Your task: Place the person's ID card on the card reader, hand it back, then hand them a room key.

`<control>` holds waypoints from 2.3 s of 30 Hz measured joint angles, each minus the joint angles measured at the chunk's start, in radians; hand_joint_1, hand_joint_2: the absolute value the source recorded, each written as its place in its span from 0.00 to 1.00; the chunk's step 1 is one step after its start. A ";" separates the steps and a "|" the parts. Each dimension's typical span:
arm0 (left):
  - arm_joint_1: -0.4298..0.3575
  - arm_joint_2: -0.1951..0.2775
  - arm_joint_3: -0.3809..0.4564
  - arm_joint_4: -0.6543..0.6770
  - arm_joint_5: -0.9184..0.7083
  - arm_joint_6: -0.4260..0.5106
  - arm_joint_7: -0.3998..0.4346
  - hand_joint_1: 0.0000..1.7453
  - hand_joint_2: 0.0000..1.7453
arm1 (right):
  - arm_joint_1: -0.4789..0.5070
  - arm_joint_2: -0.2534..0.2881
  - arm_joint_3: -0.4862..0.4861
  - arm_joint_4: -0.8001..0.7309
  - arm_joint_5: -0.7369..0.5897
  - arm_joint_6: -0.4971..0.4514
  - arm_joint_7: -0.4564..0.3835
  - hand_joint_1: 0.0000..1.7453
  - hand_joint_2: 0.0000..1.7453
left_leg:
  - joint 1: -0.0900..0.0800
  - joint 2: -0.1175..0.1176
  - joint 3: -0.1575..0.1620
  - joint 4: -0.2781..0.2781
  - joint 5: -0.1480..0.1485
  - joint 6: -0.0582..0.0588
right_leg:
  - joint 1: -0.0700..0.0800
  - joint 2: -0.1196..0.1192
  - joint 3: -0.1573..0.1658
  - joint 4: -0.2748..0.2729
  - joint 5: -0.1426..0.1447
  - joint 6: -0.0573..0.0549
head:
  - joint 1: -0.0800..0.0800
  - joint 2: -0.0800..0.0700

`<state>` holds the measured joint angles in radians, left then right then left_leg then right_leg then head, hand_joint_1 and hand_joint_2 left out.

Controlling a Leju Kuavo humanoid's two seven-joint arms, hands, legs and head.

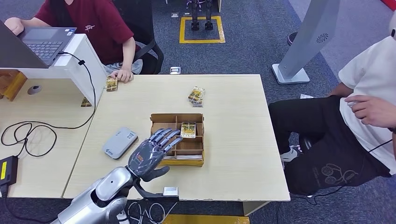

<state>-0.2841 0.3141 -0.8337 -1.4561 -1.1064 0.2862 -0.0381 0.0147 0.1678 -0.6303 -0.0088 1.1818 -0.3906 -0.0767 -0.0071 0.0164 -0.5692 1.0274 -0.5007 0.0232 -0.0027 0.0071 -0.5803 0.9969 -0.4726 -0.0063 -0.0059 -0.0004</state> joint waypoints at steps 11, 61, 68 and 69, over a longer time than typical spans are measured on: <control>-0.021 -0.029 -0.002 0.112 -0.019 0.000 0.057 0.00 1.00 | 0.000 0.001 0.030 0.000 -0.024 0.000 -0.001 0.00 1.00 | 0.000 0.000 0.000 0.000 0.000 0.000 | 0.000 0.000 0.000 0.000 0.000 0.000 | 0.000 0.000; 0.002 0.055 0.081 -0.021 0.168 -0.074 -0.042 0.00 1.00 | 0.005 0.000 0.148 0.002 -0.152 0.000 -0.014 0.00 1.00 | 0.000 0.000 0.000 0.000 0.000 0.000 | 0.000 0.000 0.000 0.000 0.000 0.000 | 0.000 0.000; -0.002 0.039 0.074 -0.008 0.167 -0.077 -0.042 0.00 1.00 | 0.005 0.000 0.155 0.002 -0.161 0.000 -0.017 0.00 1.00 | 0.000 0.000 0.000 0.000 0.000 0.000 | 0.000 0.000 0.000 0.000 0.000 0.000 | 0.000 0.000; -0.003 0.037 0.073 -0.006 0.168 -0.078 -0.042 0.00 1.00 | 0.005 0.000 0.157 0.002 -0.163 0.000 -0.017 0.00 1.00 | 0.000 0.000 0.000 0.000 0.000 0.000 | 0.000 0.000 0.000 0.000 0.000 0.000 | 0.000 0.000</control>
<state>-0.2870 0.3515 -0.7606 -1.4624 -0.9388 0.2082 -0.0801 0.0200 0.1682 -0.4737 -0.0072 1.0184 -0.3904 -0.0939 -0.0070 0.0166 -0.5694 1.0275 -0.5006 0.0232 -0.0027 0.0071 -0.5803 0.9971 -0.4727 -0.0063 -0.0061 -0.0004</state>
